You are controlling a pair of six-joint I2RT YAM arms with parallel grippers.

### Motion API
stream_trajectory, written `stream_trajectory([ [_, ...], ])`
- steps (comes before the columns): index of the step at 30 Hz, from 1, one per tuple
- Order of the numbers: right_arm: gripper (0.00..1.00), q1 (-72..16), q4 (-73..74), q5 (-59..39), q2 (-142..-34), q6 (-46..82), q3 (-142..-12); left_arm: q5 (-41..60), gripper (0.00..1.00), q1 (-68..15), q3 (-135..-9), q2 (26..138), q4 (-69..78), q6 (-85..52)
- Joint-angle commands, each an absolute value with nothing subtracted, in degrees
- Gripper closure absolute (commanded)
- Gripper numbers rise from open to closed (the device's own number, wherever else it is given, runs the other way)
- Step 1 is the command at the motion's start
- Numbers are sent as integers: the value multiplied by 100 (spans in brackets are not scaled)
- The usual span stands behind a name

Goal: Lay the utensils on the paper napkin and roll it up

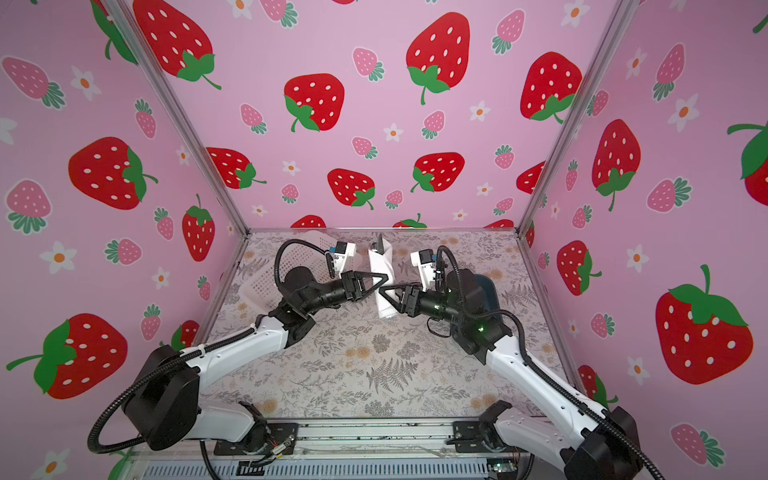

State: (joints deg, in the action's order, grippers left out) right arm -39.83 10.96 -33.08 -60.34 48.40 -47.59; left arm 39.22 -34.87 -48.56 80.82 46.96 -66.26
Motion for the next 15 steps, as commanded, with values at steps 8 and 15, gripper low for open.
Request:
stream_trajectory([
  [8,53,-3968,1420,-3619,-6089,4884,-4625,3987,98,-3470,-5110,7919,5168,-6691],
  [15,55,-3963,1430,-3603,-6100,4884,-4645,3999,98,-3471,-5070,7892,5155,-6654],
])
